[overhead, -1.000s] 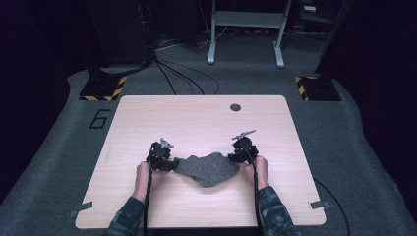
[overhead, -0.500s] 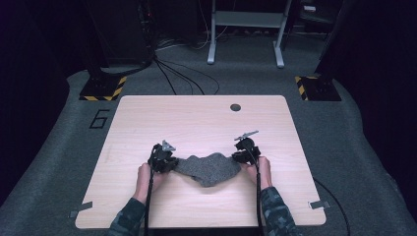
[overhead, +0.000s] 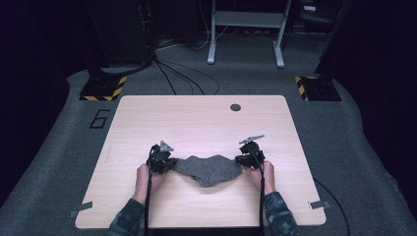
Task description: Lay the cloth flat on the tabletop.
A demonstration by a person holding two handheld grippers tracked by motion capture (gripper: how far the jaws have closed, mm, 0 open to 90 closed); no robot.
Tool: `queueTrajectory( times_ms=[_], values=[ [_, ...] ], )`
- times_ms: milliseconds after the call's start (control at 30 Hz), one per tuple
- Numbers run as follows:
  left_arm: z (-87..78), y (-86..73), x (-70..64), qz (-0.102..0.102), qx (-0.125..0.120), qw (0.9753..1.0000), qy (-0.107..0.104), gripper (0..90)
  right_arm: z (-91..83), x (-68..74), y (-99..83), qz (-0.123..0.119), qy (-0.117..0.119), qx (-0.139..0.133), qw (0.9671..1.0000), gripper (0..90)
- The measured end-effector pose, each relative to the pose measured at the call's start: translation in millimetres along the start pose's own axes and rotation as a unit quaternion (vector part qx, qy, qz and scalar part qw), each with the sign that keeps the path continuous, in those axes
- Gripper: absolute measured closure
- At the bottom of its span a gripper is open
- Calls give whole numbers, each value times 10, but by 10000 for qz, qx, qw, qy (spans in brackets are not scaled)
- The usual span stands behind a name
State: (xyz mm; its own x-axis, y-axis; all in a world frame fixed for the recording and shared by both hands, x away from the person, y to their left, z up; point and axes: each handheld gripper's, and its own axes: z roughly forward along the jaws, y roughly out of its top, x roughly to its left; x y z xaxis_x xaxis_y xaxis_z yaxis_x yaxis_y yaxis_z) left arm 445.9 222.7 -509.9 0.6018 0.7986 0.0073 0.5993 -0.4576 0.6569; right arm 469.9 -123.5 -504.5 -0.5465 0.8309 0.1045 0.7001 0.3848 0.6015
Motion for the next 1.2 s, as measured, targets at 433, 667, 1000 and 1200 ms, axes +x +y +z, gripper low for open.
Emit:
queueTrajectory(
  times_ms=[433, 667, 1000, 1200],
  values=[
    [-202, 36, 56, -17, -332, 9994, 50, 881, -319, -10, -34, 72, -36, -587, 9982, 890],
    [-238, 17, 78, -154, -363, 9991, -159, 884, -427, -22, -51, 49, 10, -734, 9973, 891],
    [-213, 69, 126, -206, -289, 9989, -316, 887, -487, -34, -44, 68, 109, -779, 9969, 892],
    [-22, 277, 317, -241, -140, 9992, -300, 890, -325, -160, 205, 46, 77, -653, 9978, 893]
  ],
)
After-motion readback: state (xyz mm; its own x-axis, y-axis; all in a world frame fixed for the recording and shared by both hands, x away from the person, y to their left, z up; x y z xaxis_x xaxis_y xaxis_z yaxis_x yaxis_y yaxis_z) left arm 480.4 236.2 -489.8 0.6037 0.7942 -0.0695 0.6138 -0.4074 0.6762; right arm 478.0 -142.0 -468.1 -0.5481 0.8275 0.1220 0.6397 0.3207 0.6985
